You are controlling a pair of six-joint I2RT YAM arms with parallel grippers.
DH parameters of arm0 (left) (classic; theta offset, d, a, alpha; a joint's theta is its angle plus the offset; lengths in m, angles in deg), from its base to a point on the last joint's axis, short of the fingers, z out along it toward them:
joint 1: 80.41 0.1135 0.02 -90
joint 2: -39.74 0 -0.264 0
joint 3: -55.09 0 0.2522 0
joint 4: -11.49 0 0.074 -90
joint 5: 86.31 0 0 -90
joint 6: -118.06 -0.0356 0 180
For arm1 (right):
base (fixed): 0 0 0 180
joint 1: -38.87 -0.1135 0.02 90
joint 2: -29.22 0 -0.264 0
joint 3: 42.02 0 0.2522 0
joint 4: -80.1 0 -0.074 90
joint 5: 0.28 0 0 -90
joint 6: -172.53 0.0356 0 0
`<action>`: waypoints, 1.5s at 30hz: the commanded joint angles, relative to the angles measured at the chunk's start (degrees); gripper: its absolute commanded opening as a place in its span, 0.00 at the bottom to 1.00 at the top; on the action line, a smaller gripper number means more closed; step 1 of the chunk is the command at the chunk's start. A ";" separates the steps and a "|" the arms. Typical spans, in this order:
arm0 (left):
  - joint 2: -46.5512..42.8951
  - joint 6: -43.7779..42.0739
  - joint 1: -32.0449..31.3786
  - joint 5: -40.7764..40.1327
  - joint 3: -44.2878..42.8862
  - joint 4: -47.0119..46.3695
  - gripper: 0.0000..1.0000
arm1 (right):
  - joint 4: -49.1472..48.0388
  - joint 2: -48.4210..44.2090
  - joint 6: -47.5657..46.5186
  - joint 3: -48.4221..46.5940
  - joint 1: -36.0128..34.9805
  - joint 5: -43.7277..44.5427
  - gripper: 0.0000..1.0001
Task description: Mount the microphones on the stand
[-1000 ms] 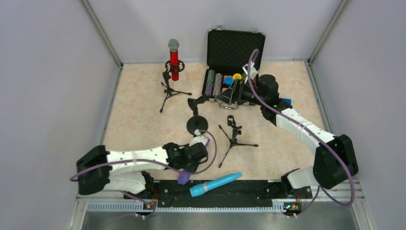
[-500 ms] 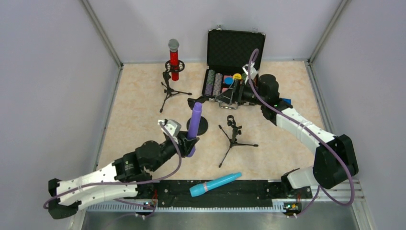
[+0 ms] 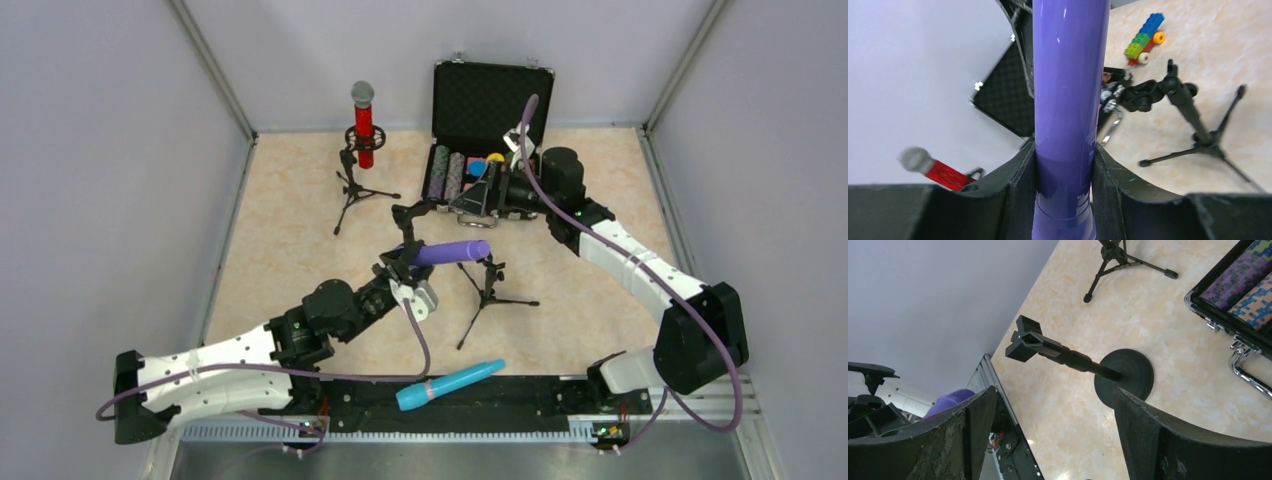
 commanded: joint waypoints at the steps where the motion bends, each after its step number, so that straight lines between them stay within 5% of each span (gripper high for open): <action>1: 0.19 -24.65 0.11 4.21 -1.49 -6.92 0.00 | 2.57 -1.17 -2.13 -3.78 0.56 -2.58 0.84; 16: 1.00 -66.34 1.40 2.88 -4.19 10.21 0.00 | 6.85 0.38 -7.37 -7.41 0.58 -18.87 0.85; 22: 0.48 -79.42 1.43 2.28 -3.59 10.34 0.00 | 6.98 0.99 -8.95 -9.42 0.55 -27.59 0.85; 31: 2.30 -90.51 1.60 0.98 -6.49 10.24 0.00 | -10.24 2.35 5.08 -6.47 0.51 -37.17 0.85; 45: 3.95 -93.44 1.69 -0.42 -10.50 14.10 0.00 | -12.91 6.24 7.22 -7.46 -6.63 -38.45 0.81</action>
